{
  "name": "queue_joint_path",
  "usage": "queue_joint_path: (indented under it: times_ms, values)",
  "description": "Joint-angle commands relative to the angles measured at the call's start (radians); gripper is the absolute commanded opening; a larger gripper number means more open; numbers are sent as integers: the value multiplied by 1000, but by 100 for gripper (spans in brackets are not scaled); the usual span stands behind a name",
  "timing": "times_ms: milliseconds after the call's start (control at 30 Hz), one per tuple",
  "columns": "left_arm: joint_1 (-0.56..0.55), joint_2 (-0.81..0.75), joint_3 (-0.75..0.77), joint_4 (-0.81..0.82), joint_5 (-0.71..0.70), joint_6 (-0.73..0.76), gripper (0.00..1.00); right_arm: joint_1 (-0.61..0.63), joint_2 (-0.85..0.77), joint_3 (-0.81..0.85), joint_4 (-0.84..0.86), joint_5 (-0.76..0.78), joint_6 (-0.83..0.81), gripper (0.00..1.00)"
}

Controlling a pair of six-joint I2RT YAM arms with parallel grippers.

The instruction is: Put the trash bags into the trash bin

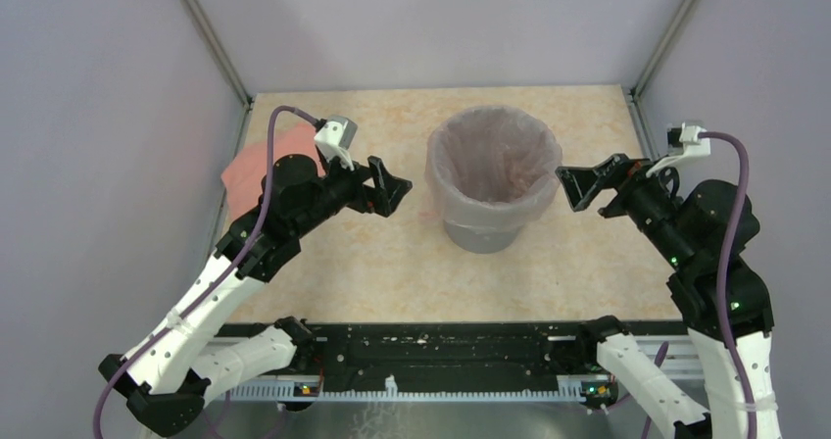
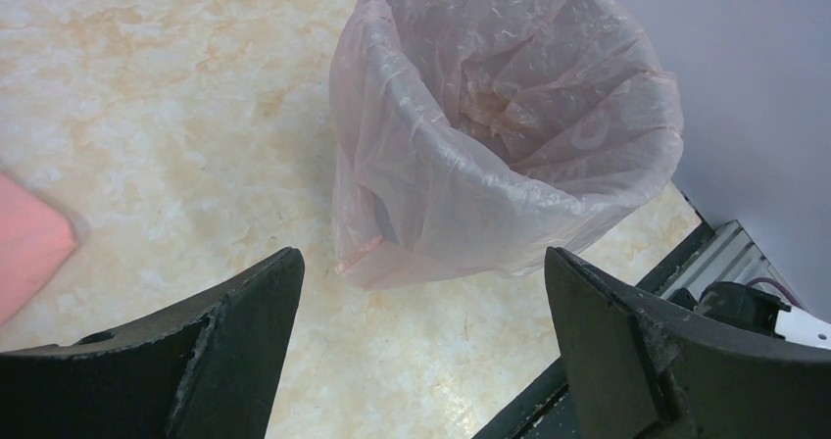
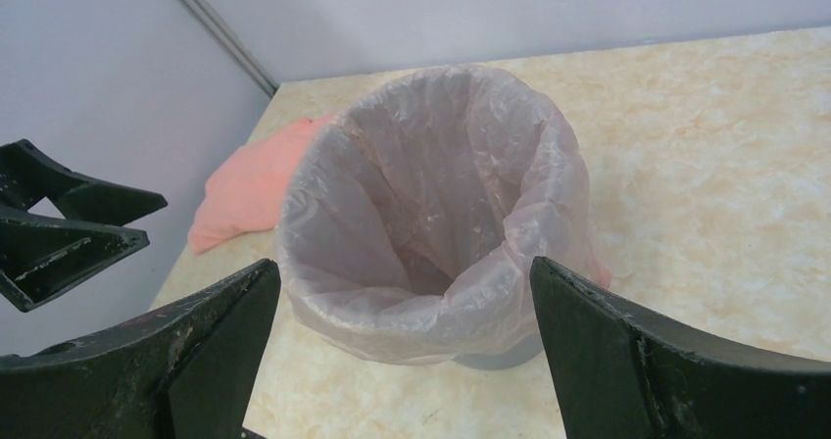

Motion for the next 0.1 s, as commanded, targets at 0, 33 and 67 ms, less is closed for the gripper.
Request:
queue_joint_path:
  times_ms: [0,33,67]
  values:
    - [-2,-15,3,14,9,21,98,-9,-8,8,12,2,8,99]
    - [-1,-13,3,13,9,21,98,-9,-10,7,12,3,8,99]
    - [-2,-13,4,11,9,21,99,-8,-9,8,11,4,8,99]
